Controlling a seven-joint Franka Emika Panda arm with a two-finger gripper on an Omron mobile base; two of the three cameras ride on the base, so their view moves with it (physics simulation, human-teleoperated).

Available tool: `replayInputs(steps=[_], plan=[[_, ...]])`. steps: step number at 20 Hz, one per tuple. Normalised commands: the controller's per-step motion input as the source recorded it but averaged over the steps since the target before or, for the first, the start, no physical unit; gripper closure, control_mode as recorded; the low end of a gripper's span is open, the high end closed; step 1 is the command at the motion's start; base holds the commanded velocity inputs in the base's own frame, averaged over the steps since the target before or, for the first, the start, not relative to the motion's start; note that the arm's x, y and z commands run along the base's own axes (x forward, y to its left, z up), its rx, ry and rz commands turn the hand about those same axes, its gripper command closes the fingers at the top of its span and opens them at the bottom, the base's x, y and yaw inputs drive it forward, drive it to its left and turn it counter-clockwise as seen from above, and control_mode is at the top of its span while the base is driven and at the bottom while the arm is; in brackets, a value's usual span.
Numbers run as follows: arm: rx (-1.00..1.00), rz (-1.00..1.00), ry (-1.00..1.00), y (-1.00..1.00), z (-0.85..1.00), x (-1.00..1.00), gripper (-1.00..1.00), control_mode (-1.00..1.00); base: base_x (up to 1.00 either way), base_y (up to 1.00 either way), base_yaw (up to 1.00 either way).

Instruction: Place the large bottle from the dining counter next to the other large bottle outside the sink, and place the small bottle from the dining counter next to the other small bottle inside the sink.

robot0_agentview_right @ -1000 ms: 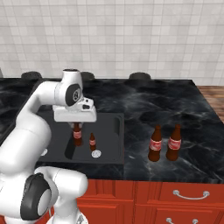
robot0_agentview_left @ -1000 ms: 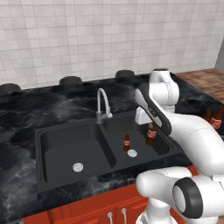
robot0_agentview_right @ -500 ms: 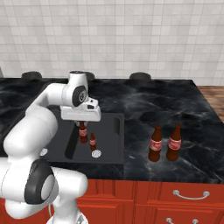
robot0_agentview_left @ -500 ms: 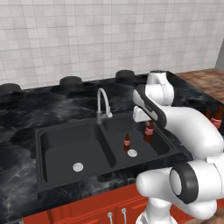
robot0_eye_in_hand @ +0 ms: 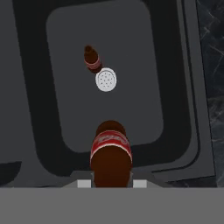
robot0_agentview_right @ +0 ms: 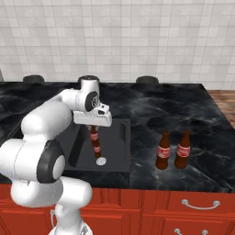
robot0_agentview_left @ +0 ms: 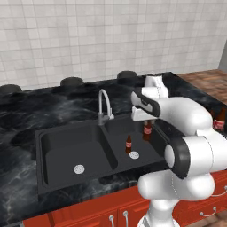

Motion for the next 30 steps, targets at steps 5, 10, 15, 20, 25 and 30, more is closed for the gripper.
replayInputs(steps=[5,10,15,20,25,30], plan=[[0.0,-0.14,0.0,-0.3,-0.26,0.25,1.0,-1.0,0.0,0.0,0.0],[0.0,-0.13,0.0,-0.26,-0.24,0.01,1.0,-1.0,0.0,0.0,0.0],[0.0,-0.08,-0.02,-0.01,-0.35,0.07,1.0,-1.0,0.0,0.0,0.0],[0.0,-0.08,-0.05,0.0,-0.38,0.31,1.0,-1.0,0.0,0.0,0.0],[0.0,-0.09,-0.02,0.0,-0.41,0.29,1.0,-1.0,0.0,0.0,0.0],[-0.01,-0.09,0.0,0.0,-0.42,0.17,1.0,-1.0,0.0,0.0,0.0]])
